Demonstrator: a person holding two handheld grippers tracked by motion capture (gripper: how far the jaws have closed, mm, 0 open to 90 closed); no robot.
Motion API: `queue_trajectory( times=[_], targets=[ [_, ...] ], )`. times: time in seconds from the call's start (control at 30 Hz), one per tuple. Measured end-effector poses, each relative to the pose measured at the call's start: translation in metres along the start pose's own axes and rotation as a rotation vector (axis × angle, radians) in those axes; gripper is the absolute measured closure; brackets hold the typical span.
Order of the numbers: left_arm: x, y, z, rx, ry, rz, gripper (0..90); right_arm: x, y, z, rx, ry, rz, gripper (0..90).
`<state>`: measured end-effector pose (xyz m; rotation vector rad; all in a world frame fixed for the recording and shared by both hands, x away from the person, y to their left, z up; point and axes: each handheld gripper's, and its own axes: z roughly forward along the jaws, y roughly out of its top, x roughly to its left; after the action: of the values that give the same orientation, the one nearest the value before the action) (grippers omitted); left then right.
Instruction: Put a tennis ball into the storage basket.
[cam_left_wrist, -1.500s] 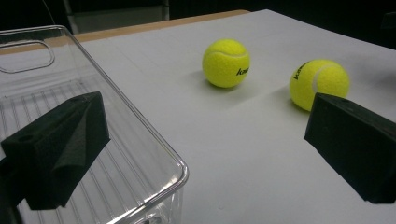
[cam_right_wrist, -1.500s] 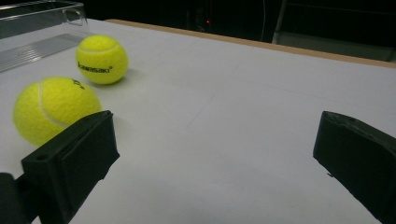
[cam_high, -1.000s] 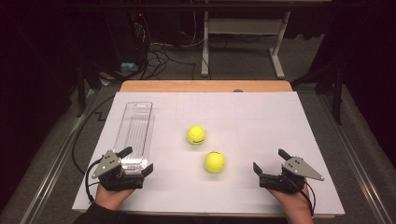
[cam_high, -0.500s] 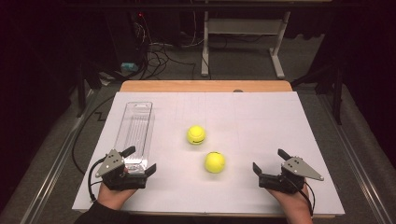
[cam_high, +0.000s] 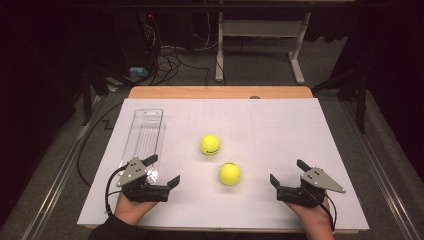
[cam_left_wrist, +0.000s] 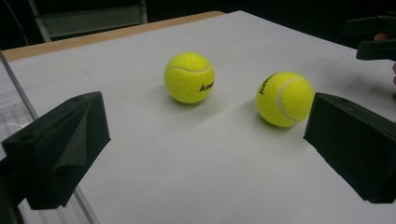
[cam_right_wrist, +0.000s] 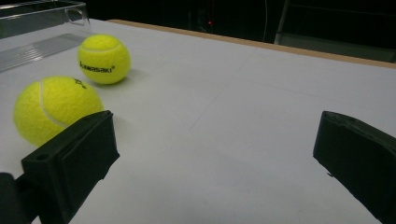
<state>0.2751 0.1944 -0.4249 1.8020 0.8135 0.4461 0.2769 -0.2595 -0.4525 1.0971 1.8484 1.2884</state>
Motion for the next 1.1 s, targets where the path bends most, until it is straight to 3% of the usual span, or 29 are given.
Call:
queue_trajectory(
  times=[0.23,0.4,0.73,1.1],
  targets=[
    [-0.007,0.006,0.009,0.037,-0.019,0.012,1.1,-0.001,0.0,0.0,-0.001,0.0,0.003,0.0],
    [-0.012,0.018,0.019,0.117,-0.021,0.018,1.4,-0.001,0.0,0.0,0.0,0.004,0.003,0.0],
    [-0.018,0.035,0.043,0.344,-0.008,0.092,1.5,0.0,0.0,0.0,-0.003,0.013,0.006,0.0],
    [-0.018,0.045,0.063,0.58,-0.025,0.115,1.5,-0.001,-0.001,-0.002,-0.003,0.011,0.016,0.0]
  ],
)
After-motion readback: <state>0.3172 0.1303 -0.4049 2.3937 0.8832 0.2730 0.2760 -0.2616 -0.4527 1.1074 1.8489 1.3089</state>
